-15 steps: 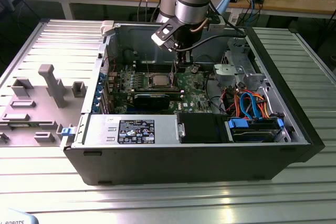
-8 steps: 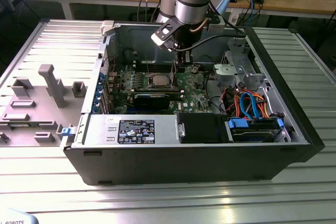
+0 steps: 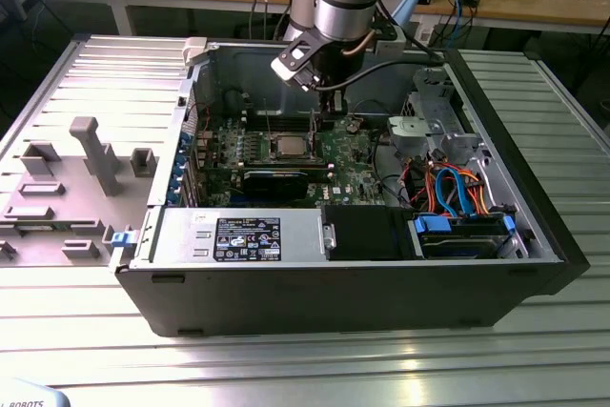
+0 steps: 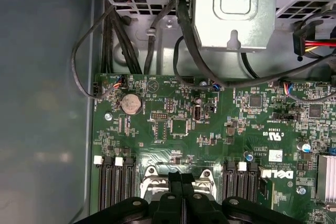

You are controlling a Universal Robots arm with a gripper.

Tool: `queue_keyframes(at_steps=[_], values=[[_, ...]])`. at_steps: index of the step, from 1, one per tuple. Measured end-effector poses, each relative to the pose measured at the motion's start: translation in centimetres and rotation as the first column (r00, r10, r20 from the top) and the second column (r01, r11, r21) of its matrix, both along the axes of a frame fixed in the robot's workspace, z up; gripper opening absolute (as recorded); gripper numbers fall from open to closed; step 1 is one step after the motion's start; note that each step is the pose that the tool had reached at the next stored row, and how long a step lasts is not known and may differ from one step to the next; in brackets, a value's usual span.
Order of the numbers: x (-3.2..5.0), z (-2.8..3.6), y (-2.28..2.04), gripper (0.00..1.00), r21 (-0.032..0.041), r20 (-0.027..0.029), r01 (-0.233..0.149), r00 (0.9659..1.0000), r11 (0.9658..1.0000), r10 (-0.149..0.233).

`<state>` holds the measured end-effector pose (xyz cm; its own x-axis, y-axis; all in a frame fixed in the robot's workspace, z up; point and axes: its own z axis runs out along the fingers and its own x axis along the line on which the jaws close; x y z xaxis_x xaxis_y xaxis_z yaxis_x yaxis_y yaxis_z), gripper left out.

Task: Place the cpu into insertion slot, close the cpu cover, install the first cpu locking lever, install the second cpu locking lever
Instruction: 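Close the cpu cover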

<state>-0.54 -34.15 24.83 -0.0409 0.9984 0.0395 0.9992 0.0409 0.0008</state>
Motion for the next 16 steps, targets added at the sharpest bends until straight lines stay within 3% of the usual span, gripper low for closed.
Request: queue_keyframes(at_steps=[6,16], values=[[-1.31,0.01,0.00,0.11,-0.0003,0.0032,0.000,1.0000,1.0000,0.000],[-2.63,-0.01,0.00,0.11,0.0009,0.0033,0.000,1.0000,1.0000,0.000]])
